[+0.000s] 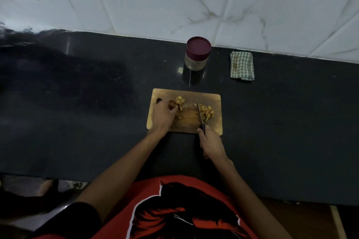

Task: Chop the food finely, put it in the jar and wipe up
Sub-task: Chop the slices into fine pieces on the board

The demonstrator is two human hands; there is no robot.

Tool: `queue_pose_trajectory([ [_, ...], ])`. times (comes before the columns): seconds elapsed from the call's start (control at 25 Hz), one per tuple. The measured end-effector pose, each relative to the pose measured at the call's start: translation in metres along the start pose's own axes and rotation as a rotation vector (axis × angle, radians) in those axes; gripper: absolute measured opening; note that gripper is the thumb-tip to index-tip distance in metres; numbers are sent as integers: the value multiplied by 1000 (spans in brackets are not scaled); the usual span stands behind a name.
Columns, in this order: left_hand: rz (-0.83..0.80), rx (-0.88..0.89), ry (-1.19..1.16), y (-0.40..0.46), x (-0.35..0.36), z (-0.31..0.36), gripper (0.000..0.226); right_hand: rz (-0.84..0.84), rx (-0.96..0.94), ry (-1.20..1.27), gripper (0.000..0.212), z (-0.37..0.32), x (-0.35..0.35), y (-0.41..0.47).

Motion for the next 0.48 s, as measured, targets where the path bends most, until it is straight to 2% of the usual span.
queue_pose_trajectory([
  [0.2, -42, 3, -106, 1, -3, -4, 20, 5, -13, 8, 21, 2, 1, 1],
  [0.48, -60, -134, -360, 2, -10, -7, 11, -11, -5, 0, 19, 4, 0, 3],
])
Point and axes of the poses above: each hand's wrist, its own y-axis towards the middle knuckle, its own x-axis out of the palm, z = x × y, the point moved 2 cm from there along y, towards the middle knuckle
